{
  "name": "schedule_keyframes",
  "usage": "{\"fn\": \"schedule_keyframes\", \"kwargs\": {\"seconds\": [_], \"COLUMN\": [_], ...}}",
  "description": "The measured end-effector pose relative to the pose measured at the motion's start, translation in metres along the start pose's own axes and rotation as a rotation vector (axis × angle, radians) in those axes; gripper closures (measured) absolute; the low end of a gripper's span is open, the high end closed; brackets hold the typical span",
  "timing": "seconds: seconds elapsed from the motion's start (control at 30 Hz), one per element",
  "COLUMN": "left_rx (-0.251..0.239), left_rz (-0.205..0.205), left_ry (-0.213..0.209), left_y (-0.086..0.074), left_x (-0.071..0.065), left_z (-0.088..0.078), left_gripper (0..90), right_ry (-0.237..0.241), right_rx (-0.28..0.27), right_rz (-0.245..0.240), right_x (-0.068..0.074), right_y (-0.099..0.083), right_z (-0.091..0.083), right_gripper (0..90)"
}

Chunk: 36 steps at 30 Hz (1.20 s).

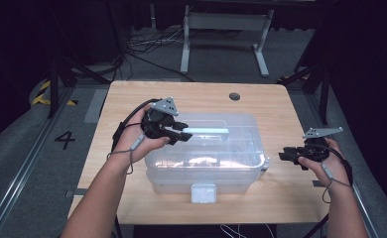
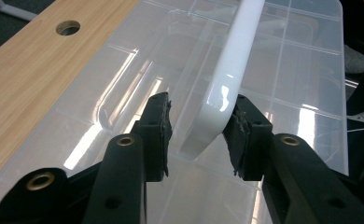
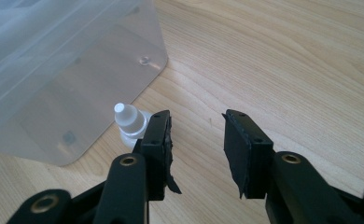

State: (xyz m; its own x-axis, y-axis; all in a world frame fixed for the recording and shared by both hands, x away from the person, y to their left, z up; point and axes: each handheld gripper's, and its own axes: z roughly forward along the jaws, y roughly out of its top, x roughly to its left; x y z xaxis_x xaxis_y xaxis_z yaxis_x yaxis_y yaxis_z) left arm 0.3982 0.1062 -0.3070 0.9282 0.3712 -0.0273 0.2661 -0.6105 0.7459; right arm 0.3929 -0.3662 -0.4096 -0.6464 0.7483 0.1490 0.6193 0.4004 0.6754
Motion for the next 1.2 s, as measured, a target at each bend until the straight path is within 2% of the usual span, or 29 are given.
{"fn": "schedule_keyframes", "kwargs": {"seconds": [0.13,0.27,0.33,0.57,0.9,1.03,1.2], "left_rx": [-0.008,0.003,0.003,0.005,0.042,0.058,0.068], "left_rz": [0.026,0.060,0.065,0.047,0.023,0.017,0.003], "left_ry": [-0.011,0.013,0.017,0.018,0.013,0.007,-0.003], "left_y": [0.002,0.004,0.004,0.006,0.019,0.024,0.029], "left_x": [-0.003,-0.005,-0.005,-0.002,0.005,0.008,0.014], "left_z": [0.003,0.004,0.004,0.004,0.000,-0.001,-0.002], "left_gripper": [69.9,72.0,72.8,73.3,73.6,73.6,73.5], "right_ry": [-0.003,-0.007,-0.009,-0.021,-0.028,-0.017,0.004], "right_rx": [-0.006,-0.009,-0.014,-0.030,-0.077,-0.096,-0.129], "right_rz": [0.002,0.003,0.002,-0.012,-0.038,-0.045,-0.076], "right_x": [0.000,0.000,0.001,0.004,0.009,0.013,0.020], "right_y": [-0.002,-0.004,-0.004,-0.006,-0.009,-0.009,-0.007], "right_z": [-0.002,-0.003,-0.004,-0.007,-0.015,-0.020,-0.025], "right_gripper": [62.1,61.1,60.4,59.5,62.8,67.6,80.7]}}
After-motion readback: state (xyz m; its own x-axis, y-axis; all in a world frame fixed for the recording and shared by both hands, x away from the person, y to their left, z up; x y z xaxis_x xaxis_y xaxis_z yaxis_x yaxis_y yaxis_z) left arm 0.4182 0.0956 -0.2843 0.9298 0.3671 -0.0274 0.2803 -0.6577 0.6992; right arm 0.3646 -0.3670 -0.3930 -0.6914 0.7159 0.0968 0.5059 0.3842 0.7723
